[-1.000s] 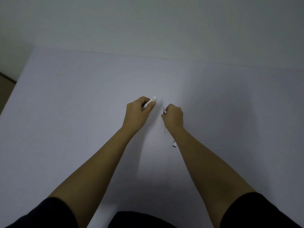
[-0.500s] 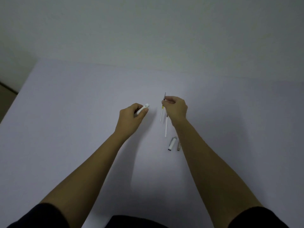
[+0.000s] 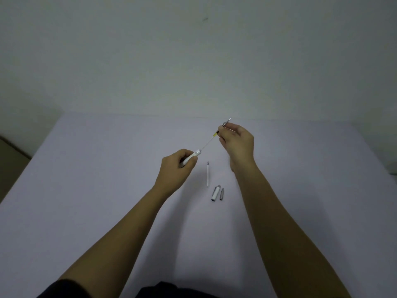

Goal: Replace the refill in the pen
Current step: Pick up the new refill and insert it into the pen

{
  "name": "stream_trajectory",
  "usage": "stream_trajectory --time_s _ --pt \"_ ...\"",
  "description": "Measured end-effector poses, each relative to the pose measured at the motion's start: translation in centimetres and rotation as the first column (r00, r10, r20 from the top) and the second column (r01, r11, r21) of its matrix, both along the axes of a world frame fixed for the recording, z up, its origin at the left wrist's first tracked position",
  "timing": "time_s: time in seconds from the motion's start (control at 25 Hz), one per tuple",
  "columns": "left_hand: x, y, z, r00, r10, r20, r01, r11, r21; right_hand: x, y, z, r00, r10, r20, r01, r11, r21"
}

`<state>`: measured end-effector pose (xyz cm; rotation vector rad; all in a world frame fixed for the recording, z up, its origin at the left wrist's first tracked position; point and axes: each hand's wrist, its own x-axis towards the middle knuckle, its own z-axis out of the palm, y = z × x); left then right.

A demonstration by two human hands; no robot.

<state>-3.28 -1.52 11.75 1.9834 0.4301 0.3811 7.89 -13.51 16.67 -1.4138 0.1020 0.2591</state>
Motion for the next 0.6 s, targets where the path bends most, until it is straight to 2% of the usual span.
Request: stream_trajectory --time_s 0.28,0.36,0.6 --pt "-1.5 -0.6 2.2 0.997 0.037 0.063 -0.037 0.999 -0.002 -1.5 -1.1 1.6 1.0 0.002 -0.006 -0.002 0.997 0.076" --pt "-1.7 -0.6 2.6 0.997 0.029 0.073 -0.03 0.999 0.014 -2.1 -1.1 1.9 0.999 0.034 -0.016 -0.032 0.993 0.113" --pt "-1.8 -0.6 3.6 0.991 0.026 0.132 -0.034 0.998 0.057 -3.6 -0.8 1.8 0.983 0.183 -0.018 -0.18 0.98 0.088"
